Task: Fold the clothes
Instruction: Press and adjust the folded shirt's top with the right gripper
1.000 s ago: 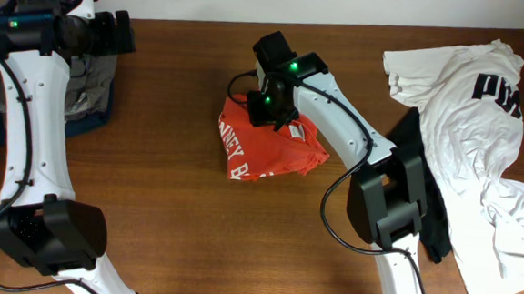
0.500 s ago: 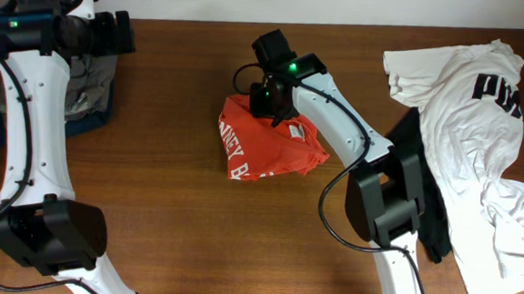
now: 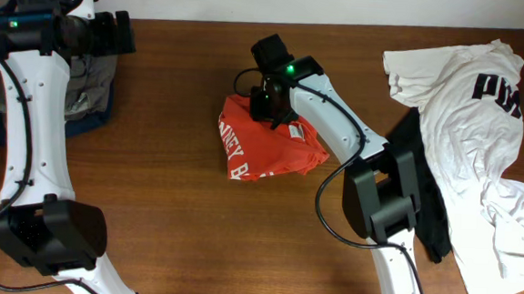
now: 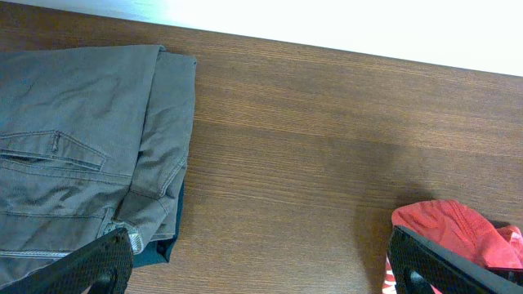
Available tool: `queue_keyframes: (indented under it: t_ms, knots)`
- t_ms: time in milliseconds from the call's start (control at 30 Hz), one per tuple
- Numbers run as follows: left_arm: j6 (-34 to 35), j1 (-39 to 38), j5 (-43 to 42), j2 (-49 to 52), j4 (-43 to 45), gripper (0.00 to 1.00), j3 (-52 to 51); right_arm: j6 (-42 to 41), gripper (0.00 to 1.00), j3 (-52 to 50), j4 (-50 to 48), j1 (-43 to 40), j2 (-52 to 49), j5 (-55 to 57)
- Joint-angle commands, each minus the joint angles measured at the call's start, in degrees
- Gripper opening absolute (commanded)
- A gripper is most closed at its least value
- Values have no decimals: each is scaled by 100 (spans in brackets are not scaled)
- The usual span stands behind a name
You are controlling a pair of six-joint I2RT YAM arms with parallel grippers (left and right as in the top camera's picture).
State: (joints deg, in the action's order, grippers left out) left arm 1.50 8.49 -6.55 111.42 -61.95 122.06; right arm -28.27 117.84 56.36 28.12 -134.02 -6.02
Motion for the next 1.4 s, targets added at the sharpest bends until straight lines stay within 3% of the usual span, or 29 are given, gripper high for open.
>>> queue_keyframes:
  t_ms: [0,100,167,967,1367]
  knots:
    - [-94,20,42,-170,-13,99,87,-72,29,-70,-13,-11,-138,96]
    - [-94,20,42,-170,-11,99,87,-4,17,-70,-96,-39,-138,249]
    - [-94,20,42,-170,-11,99,87,131,4,-68,-184,-131,-138,240]
    - [-111,20,46,-160,13,99,87,1362,4,1156,605,-964,-109,289]
    - [-114,20,63,-160,15,99,87,2208,4,1154,627,-2028,-109,168]
